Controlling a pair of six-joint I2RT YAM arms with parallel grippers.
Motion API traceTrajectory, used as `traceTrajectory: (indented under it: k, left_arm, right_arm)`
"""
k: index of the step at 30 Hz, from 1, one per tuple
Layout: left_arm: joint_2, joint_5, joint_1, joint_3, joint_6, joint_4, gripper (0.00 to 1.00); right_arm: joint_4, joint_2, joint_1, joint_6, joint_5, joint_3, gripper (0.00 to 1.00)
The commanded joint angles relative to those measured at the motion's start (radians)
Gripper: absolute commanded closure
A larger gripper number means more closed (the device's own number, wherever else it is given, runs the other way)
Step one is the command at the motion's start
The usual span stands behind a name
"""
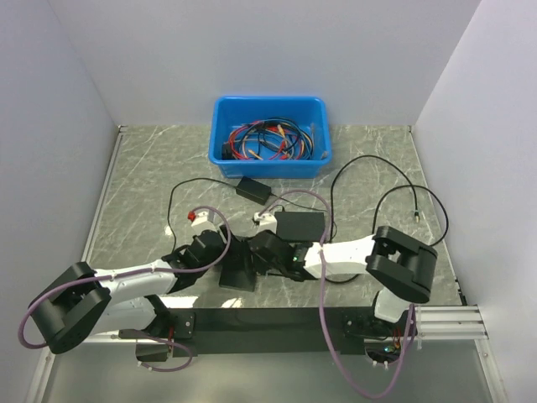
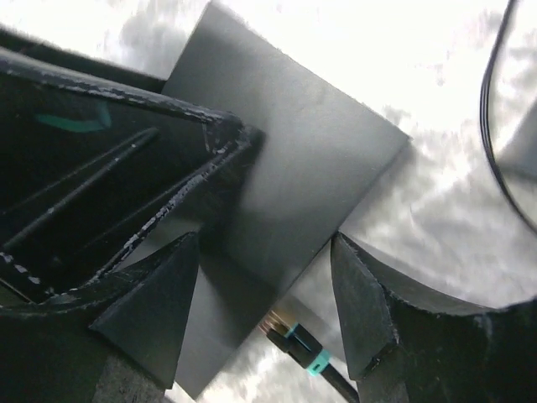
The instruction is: Insert the plug into the switch port
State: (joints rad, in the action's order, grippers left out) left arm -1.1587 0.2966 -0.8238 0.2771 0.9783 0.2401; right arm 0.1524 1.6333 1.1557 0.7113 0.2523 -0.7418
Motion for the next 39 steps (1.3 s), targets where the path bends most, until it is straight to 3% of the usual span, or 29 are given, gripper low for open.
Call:
traceTrajectory:
  k: [1,6,10,20,32,39]
  left_arm:
    - [-0.019,-0.001,-0.012,0.025,0.034,-0.113,0.29]
    - [-0.038,0.053,0.005,0.056,0.028,-0.151,0.27]
    - [-0.076,0.003,0.086,0.066,-0.019,-0.095,0.26]
    - [-0.075,-0.024,0.183,0.155,-0.128,-0.119,0.26]
    - [0.135,0.036,0.184,0.231,-0.213,-0.326,0.25]
    - [0.247,-0.043,0.184,0.271,-0.282,-0.398,0.26]
  right_arm:
    - [0.033,0.098,-0.014,-0.045,-0.039,-0.116,0.3]
    - [0.064,0.16,-0.106,-0.058,-0.091,-0.185,0.31]
    - [0.042,0.189,-0.149,-0.085,-0.097,-0.251,0.31]
    - [0.015,0.192,-0.166,-0.116,-0.081,-0.301,0.31]
    - [-0.066,-0.075,-0.156,-0.176,0.021,-0.211,0.28]
    - [-0.189,-0.311,-0.14,-0.194,0.102,-0.159,0.28]
